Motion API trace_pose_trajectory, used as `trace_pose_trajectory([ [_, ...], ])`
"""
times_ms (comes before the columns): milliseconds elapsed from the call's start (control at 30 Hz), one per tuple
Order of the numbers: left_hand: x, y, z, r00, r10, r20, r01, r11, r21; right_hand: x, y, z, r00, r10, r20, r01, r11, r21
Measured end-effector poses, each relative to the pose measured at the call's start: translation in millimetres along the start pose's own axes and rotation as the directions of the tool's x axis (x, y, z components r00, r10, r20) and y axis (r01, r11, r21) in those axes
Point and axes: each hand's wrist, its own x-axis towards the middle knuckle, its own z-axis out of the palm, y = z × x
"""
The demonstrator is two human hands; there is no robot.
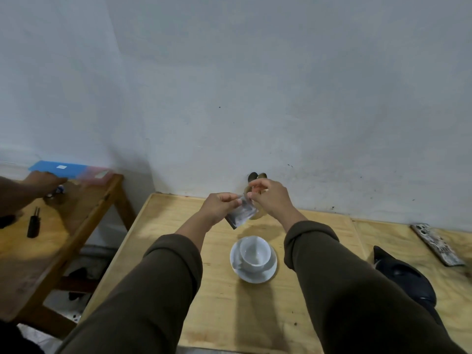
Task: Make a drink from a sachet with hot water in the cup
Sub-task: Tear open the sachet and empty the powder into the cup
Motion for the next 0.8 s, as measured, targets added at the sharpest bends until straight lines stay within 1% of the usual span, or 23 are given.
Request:
trace_pose_trajectory([
  [67,-2,2,2,1.000,0.009,0.003,-0.009,0.999,0.045,1,-3,0,1.000,-0.014,0.019,0.015,0.998,-0.055],
  [200,-4,4,5,0.998,0.051,-0.037,-0.049,0.998,0.041,4,-5,2,0.999,-0.036,0.033,0.040,0.990,-0.132],
  [400,-7,2,9,0.996,0.063,-0.069,-0.063,0.998,-0.003,4,-8,3,0.993,-0.078,0.089,0.091,0.985,-0.146],
  [500,-8,4,11,0.991,0.077,-0.110,-0.078,0.997,-0.009,4,-8,6,0.990,-0.097,0.107,0.112,0.982,-0.149],
  [633,-8,2,13,0.989,0.052,-0.139,-0.058,0.997,-0.042,4,-5,11,0.989,-0.130,0.067,0.139,0.978,-0.158],
  [800,-6,0,16,0.993,-0.011,-0.117,0.002,0.997,-0.078,3,-1,17,0.984,-0.179,0.022,0.180,0.964,-0.194],
])
